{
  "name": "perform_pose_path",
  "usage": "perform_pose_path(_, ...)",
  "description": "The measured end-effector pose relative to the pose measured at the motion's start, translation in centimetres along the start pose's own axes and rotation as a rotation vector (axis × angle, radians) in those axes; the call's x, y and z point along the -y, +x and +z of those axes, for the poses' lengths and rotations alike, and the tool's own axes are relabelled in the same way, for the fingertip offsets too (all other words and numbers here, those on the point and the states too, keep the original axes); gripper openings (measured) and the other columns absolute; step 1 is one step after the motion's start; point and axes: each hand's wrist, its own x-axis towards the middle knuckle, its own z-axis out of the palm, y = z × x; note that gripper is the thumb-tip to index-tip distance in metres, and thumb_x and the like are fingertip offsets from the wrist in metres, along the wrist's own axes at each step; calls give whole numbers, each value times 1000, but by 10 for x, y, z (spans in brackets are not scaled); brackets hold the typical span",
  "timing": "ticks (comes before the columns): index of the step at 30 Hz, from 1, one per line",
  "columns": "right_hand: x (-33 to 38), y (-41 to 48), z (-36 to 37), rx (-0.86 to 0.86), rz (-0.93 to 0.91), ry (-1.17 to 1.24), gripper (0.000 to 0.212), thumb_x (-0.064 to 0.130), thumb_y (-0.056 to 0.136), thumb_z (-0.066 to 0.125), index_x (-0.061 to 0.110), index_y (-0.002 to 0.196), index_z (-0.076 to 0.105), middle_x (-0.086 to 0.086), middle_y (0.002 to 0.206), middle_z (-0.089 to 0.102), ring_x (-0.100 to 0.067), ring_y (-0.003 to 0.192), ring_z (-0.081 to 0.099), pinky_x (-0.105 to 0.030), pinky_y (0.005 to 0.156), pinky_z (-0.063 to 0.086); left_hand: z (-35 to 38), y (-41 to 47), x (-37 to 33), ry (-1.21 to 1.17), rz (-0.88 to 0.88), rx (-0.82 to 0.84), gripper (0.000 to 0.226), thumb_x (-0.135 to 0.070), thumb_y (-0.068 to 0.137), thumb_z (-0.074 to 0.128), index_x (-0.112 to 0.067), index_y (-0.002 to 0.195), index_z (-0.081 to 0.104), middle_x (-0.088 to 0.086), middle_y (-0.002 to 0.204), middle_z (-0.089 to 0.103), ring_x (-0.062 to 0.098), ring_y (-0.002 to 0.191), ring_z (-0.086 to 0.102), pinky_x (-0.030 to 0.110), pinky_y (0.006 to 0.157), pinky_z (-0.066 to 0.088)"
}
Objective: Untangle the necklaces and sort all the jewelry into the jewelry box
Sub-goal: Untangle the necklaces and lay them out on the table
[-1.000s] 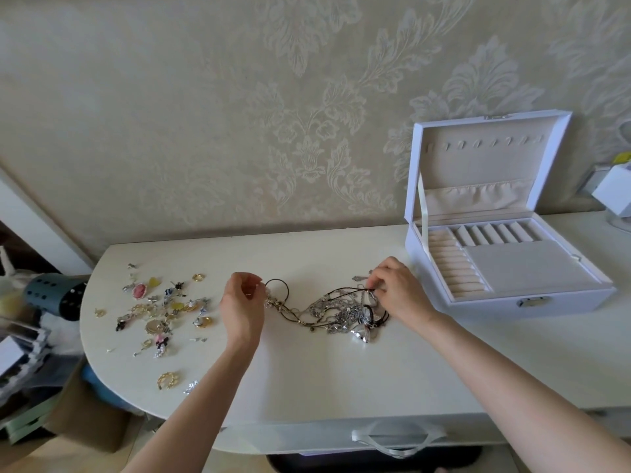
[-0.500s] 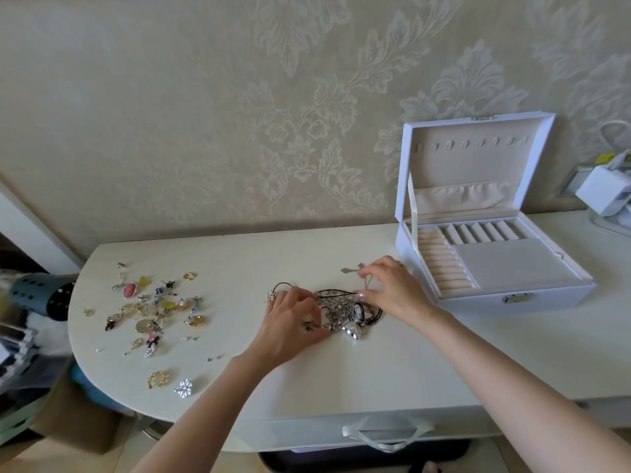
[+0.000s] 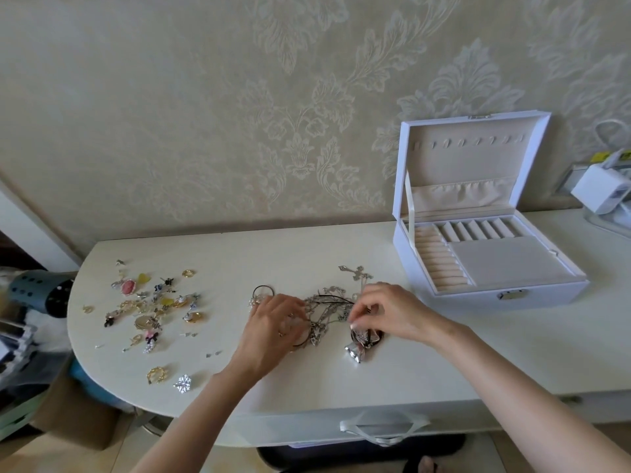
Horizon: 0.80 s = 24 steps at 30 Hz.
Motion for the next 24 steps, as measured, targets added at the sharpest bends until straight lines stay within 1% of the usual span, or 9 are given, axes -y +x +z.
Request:
perform_pose_path(2,0,7,6,-167,39,-27,11,24,81,71,25,92,73,10,89,60,-5,77,50,-24,71,40,2,6,-5,121,-33,-125,10,-29,79,69,-23,87,66,-9,94,61,20,92,56,37,80,42)
perform_pose_path(3,1,11,10,-184,47,-60,16,22,81,70,25,96,72,9,91,58,-5,78,49,-23,70,38,4,7,-6,184,-91,-126,16,-26,77,73,-23,92,66,-6,96,58,22,97,53,34,82,37)
perform_pose_path(5,4,15,18,-114,14,-121,24,20,83,68,27,106,69,7,95,53,-7,83,48,-22,71,35,6,6,-7,265,-200,-18,36,-45,75,71,-25,105,63,-5,107,51,19,109,44,29,86,26)
perform_pose_path(8,12,17,22,-25,-49,-134,31,25,79,71,30,110,67,6,100,53,-11,89,50,-23,75,35,2,2,-4,185,-148,117,72,-72,60,50,-26,116,57,-13,115,43,9,112,35,26,88,21)
perform_pose_path(10,18,20,20,-78,-62,-52,30,26,78,73,29,107,68,8,97,55,-5,79,49,-25,75,39,-4,0,-2,98,-131,30,63,-64,66,51,-25,115,57,-16,116,45,5,109,38,28,88,27)
perform_pose_path(13,28,30,20,-212,-60,71,17,19,81,68,26,96,69,13,86,54,1,67,48,-21,69,40,-17,-3,6,53,-277,-331,29,-20,79,66,-13,106,58,-2,103,58,20,95,56,34,78,43)
perform_pose_path(15,39,39,24,-194,-65,53,15,16,83,66,26,94,69,12,88,57,1,68,47,-23,72,42,-23,-3,13,130,-456,-341,30,1,77,63,-8,105,57,5,100,61,27,95,55,36,79,42)
perform_pose_path(18,58,56,38,-108,-97,3,17,14,86,61,24,97,70,5,96,59,-5,76,47,-25,74,39,-25,-3,20,200,-570,-201,28,-5,78,61,-12,105,56,2,102,62,26,99,51,38,84,39)
perform_pose_path(24,82,88,66,-80,-66,-149,31,28,86,60,20,115,64,-4,112,57,-24,108,51,-31,85,39,-20,6,19,51,-521,-192,25,-15,78,67,-18,99,54,-4,95,62,23,92,56,38,77,46)
